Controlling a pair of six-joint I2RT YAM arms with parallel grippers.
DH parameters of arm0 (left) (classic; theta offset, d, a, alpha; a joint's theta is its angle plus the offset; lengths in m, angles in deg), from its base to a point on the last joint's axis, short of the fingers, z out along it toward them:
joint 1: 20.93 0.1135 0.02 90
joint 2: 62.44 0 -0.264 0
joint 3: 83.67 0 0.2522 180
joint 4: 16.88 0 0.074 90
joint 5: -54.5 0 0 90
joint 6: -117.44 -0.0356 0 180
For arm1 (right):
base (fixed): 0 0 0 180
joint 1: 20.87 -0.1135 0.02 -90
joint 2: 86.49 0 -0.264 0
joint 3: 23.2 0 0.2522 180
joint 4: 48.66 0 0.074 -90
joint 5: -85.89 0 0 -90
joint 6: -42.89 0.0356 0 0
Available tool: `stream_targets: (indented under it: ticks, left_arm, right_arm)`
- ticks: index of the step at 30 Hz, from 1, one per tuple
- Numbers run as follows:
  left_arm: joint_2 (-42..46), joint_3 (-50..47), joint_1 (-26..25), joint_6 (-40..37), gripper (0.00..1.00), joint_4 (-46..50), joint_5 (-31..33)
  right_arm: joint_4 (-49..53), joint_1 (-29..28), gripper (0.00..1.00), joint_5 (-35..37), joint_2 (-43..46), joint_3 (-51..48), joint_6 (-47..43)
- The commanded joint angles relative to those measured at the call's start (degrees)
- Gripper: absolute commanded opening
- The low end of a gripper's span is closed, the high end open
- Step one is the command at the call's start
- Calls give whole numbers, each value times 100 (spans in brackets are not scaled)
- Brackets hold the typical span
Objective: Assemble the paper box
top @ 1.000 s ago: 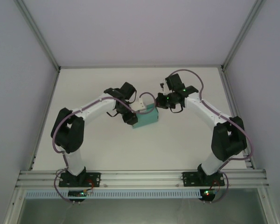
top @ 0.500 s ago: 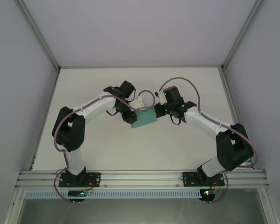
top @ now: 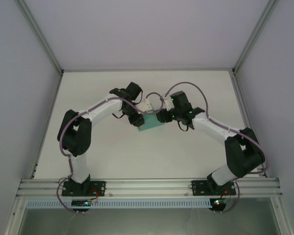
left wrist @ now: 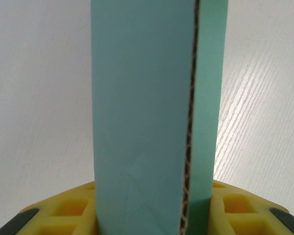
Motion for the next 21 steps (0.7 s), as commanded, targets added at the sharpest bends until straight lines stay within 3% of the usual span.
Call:
stream_targets:
  ticks: [1,6,8,12,16,21]
  left_arm:
    - [-243,75,-66,-349,3,-287,-216]
    - [-278,121,-68,-500,2,-229,-164]
    - [-304,177,-72,-551,2,-184,-172]
    - [-313,180,-70,-611,2,-143,-189]
    - [-322,187,-71,-611,3,-149,-145]
    - [-279,215,-65,-293,30,-387,8]
  right_arm:
    - [609,-32,50,-323,-20,80,60]
    - [913,-19,37,-114,-222,328,23]
    - [918,-30,27,70,-256,349,24]
    - [842,-22,24,406,-254,361,95]
    - [850,-29,1,635,-322,454,225]
    - [932,-150,0,883,-370,399,382]
